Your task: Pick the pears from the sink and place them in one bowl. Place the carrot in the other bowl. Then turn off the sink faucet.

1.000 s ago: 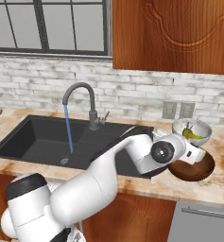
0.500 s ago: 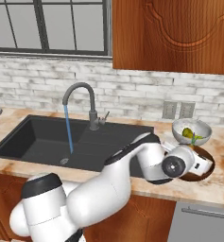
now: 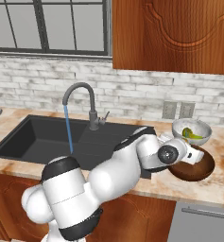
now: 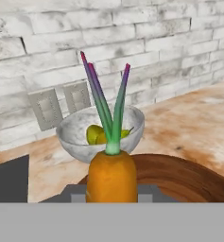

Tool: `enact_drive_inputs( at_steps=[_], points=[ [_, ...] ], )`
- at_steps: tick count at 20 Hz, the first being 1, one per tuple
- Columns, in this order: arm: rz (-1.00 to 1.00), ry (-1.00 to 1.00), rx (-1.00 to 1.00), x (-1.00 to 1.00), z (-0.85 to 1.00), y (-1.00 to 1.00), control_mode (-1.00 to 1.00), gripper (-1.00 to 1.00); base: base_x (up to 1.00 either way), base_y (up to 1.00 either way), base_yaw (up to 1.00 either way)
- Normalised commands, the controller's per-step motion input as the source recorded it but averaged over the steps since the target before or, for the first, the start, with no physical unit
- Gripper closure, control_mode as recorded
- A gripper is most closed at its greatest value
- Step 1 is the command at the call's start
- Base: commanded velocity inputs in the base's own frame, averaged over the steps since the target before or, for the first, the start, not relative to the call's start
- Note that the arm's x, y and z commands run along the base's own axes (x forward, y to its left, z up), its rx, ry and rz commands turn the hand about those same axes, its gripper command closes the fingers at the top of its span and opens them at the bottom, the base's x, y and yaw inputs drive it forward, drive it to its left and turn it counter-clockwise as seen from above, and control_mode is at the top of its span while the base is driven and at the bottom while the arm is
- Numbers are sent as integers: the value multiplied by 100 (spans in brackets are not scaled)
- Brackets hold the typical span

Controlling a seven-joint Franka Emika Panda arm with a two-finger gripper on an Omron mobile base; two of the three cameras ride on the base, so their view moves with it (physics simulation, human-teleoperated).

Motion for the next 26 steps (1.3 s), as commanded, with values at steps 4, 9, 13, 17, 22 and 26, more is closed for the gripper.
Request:
enact_drive_inputs(
  at_steps=[4, 9, 13, 17, 22, 26],
  points=[
    [0, -1, -2, 14, -56, -17, -100, 100, 0, 0, 0],
    [0, 0, 0, 1, -21, -24, -100, 100, 0, 0, 0],
    [0, 0, 0, 16, 0, -5, -100, 100, 0, 0, 0],
    [0, 0, 0, 10, 0, -19, -100, 100, 0, 0, 0],
    [0, -1, 0, 0, -8, -45, -100, -100, 0, 0, 0],
    [0, -3, 0, 0, -11, -41, -100, -100, 0, 0, 0]
  ],
)
